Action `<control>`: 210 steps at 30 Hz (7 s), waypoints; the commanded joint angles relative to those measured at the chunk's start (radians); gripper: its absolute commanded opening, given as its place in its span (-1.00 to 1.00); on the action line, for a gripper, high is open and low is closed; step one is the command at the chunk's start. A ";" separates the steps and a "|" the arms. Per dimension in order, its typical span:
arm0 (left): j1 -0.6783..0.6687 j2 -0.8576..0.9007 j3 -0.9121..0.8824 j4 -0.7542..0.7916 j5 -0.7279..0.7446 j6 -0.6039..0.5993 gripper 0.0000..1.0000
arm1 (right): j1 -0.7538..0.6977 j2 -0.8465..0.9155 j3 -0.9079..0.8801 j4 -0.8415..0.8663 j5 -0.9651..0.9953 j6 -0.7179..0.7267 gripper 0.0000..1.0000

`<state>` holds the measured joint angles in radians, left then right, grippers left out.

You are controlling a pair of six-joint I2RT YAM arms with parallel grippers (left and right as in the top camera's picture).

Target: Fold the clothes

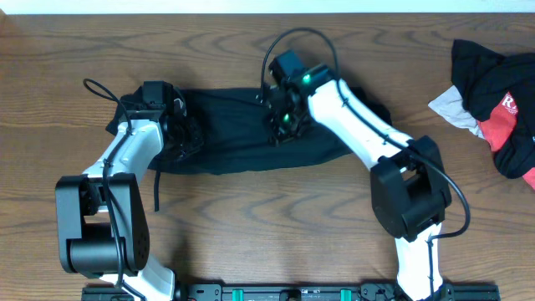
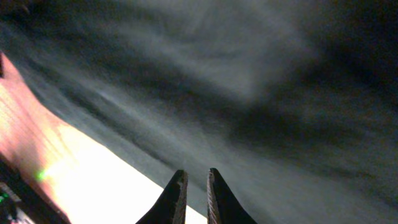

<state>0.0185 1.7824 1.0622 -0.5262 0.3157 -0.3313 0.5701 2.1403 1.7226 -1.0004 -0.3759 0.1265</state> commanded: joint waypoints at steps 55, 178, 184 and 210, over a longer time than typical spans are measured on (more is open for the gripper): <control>-0.002 -0.032 0.019 -0.071 -0.223 0.024 -0.63 | -0.415 -0.055 -0.047 -0.271 0.513 0.094 -0.62; -0.002 -0.283 -0.011 -0.147 -0.282 0.069 0.96 | -0.700 0.188 0.004 -0.121 -0.070 -0.193 -0.97; -0.002 -0.283 -0.011 -0.146 -0.282 0.069 0.96 | -0.710 0.103 0.057 -0.176 0.039 -0.140 -0.98; -0.002 -0.283 -0.011 -0.142 -0.282 0.069 0.96 | -0.481 -0.076 0.104 -0.297 0.444 -0.055 -0.87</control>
<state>0.0177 1.4906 1.0622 -0.6693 0.0448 -0.2646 0.0364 2.0933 1.8027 -1.2945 0.0086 0.0341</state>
